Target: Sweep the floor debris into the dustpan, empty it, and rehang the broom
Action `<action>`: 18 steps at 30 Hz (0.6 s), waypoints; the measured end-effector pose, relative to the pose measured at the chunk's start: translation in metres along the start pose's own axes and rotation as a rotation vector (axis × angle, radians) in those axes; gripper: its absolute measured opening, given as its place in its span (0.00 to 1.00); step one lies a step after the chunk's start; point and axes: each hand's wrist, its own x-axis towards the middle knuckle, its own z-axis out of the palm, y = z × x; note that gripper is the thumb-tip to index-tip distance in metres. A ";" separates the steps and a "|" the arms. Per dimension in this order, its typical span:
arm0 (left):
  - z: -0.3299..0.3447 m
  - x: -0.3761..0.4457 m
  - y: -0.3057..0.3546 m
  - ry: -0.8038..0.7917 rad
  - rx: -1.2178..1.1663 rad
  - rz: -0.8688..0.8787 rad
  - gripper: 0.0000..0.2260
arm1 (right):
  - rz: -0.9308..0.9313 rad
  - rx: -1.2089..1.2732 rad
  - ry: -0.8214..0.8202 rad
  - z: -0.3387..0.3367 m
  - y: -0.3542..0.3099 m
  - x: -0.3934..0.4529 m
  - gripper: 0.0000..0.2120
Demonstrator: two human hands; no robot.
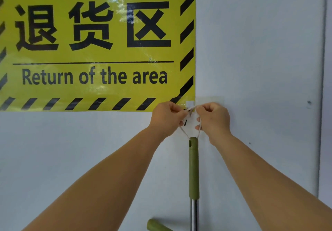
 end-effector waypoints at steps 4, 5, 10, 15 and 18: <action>0.009 0.007 -0.003 0.175 0.296 0.098 0.05 | -0.110 -0.195 0.032 0.005 0.008 0.008 0.06; 0.011 0.006 -0.004 0.183 0.358 0.109 0.06 | -0.140 -0.249 0.040 0.006 0.010 0.008 0.06; 0.016 -0.001 -0.019 0.191 0.465 0.105 0.07 | -0.222 -0.419 0.033 0.005 0.028 -0.001 0.07; 0.027 -0.011 -0.028 0.176 0.458 0.088 0.07 | -0.213 -0.442 0.011 0.006 0.039 -0.013 0.07; 0.030 -0.014 -0.028 0.155 0.421 0.069 0.07 | -0.184 -0.406 0.009 0.007 0.037 -0.018 0.07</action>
